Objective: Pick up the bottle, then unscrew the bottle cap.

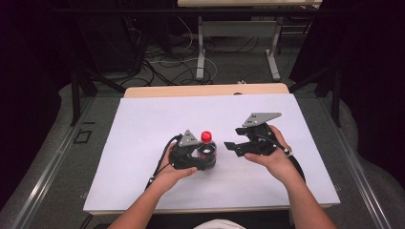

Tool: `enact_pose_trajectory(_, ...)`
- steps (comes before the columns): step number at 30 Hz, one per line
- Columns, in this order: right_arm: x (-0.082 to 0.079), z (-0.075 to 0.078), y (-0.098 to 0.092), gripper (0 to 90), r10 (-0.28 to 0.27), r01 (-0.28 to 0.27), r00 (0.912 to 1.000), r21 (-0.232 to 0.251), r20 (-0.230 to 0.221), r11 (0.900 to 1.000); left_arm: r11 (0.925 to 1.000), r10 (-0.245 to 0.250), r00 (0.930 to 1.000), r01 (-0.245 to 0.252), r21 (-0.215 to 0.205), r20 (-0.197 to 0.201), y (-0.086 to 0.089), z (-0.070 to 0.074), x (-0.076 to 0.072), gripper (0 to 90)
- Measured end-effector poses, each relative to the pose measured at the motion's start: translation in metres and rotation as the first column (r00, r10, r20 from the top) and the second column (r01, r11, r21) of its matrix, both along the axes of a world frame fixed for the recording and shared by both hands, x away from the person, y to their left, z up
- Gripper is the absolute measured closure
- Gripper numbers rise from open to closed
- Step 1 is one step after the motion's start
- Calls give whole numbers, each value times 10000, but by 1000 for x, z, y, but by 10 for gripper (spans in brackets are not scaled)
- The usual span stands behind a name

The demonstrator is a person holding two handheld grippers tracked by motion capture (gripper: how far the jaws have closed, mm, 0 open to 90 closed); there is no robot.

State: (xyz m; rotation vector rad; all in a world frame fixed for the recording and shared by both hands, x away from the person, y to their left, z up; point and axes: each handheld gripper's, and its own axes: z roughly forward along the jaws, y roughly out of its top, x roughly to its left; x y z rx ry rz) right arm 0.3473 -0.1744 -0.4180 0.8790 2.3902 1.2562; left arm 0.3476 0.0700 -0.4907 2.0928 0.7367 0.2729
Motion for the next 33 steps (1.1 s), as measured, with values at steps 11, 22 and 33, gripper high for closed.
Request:
enact_pose_trajectory(11, 0, 20, 24, 379, 463, -464, 9989, 157, 18, 9988, 10000, -70, 9999, 70, 54, -123, -5, -2, -5, 302)
enact_pose_trajectory(22, 0, 16, 45, 447, 705, -704, 9974, 93, -125, 9975, 9996, -207, 9998, 207, 187, -15, -8, -2, -8, 302)
enact_pose_trajectory(33, -1, 10, 62, 547, 520, -518, 9985, 185, -154, 9985, 9995, -312, 9994, 311, 39, 148, -13, 2, -13, 302)
